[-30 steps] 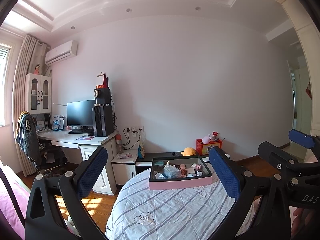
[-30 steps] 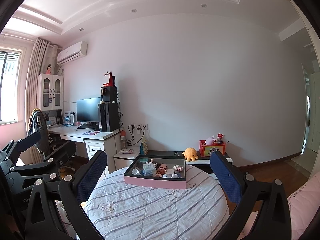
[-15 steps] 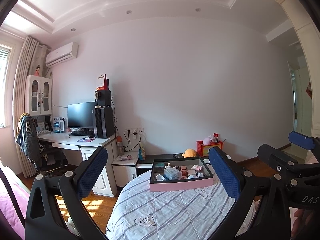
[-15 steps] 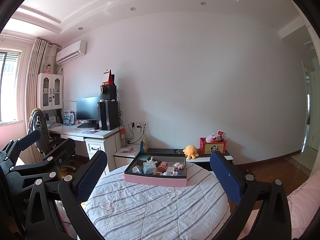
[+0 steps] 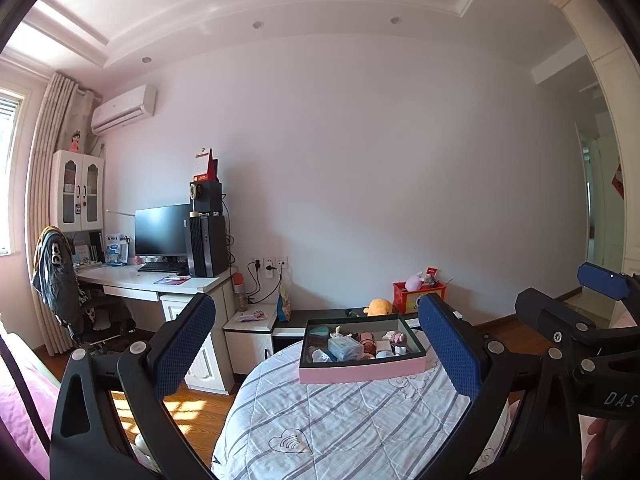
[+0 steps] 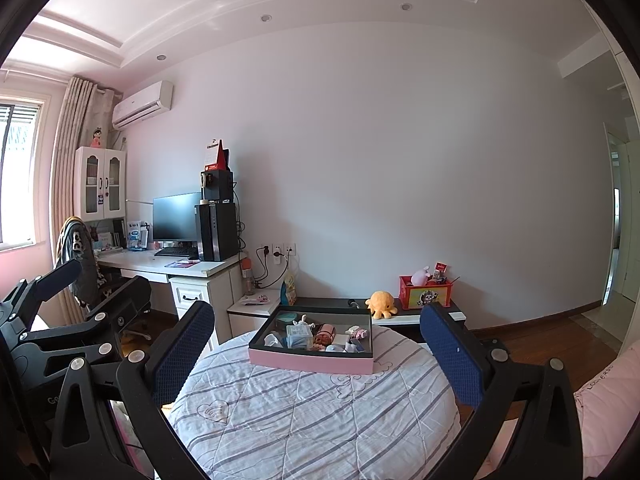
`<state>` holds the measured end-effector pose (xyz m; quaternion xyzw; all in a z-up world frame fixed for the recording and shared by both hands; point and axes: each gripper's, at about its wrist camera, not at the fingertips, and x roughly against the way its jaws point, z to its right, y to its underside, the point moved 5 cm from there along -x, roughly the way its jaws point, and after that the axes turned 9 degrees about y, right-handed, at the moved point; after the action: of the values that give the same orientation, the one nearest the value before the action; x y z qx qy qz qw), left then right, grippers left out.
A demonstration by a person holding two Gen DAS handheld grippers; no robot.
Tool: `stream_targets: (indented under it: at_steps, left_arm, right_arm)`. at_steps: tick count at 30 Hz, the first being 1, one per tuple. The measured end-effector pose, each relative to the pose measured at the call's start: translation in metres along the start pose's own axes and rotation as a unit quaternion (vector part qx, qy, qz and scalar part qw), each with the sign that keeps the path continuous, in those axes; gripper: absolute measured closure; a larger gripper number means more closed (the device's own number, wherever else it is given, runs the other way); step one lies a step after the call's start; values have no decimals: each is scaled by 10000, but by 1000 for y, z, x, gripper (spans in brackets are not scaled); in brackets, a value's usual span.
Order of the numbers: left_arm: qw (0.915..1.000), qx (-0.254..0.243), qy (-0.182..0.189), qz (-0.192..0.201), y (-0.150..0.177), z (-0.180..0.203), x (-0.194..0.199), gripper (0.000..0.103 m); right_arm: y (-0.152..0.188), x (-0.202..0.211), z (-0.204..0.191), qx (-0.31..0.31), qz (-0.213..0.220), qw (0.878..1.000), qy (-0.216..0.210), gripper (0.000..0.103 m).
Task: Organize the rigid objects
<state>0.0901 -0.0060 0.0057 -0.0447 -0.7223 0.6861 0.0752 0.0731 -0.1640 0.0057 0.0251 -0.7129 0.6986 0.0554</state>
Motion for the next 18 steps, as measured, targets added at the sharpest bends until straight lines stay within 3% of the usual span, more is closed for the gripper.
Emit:
stream_targets:
  at_steps: [18]
  left_arm:
    - [10000, 2, 3, 16, 0, 0, 0, 0]
  right_arm:
    - [-1, 0, 0, 7, -2, 10000, 6, 0]
